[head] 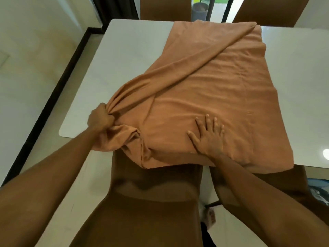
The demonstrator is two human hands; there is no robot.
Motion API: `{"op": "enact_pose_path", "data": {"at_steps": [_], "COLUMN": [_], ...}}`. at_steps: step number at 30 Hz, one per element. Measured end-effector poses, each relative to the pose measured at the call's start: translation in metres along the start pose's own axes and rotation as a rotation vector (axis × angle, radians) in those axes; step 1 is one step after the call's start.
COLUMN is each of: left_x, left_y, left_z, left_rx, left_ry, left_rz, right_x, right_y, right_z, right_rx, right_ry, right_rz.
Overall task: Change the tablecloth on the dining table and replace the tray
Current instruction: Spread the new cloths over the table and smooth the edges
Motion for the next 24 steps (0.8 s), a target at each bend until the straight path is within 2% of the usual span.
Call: {"op": "enact_pose_path", "data": {"at_steps": [3,8,10,13,16,18,21,24], "left_x": [-0.009,-0.013,-0.013,-0.006,0.022,0.044,0.075,0.097], "left_y": [0.007,0.005,0.0,-0.008,-0.014,-0.017,-0.019,-0.002], "left_z": [-0.032,-0.081,-0.087,-0.06,-0.015,0.018,0.073,0.126], "left_rx": [-0.048,-0.276,-0.275,0.011,0.275,0.406,0.541,0.588], "left_ry": [0.095,0.21,0.258,0.207,0.237,0.162,0.069,0.072], "left_rz": [0.027,-0.021,0.021,0.135,0.101,0.051,0.01,0.044], "right_x": [-0.001,-0.004,-0.004,-0.002,-0.002,-0.005,-0.018,-0.035], "right_y": [0.0,-0.003,-0.008,-0.019,-0.031,-0.037,-0.025,0.029], "right_z": [0.001,0.002,0.003,0.006,0.009,0.007,0.007,0.014], "right_rx": [0.007,0.004,0.009,0.012,0.023,0.023,0.058,0.097], "right_ry": [0.003,0.003,0.017,0.035,0.041,0.028,0.053,0.183], "right_rz": [-0.003,-0.016,-0.02,-0.009,-0.019,-0.017,0.0,0.077]}}
Point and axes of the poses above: each hand's wrist, its own y-axis towards the middle knuckle, its own x-axis out of the palm, z = x × y, the point moved 4 cm from there along y, towards the middle knuckle, and after that the axes turned 7 degrees about z, right-handed, at the moved point
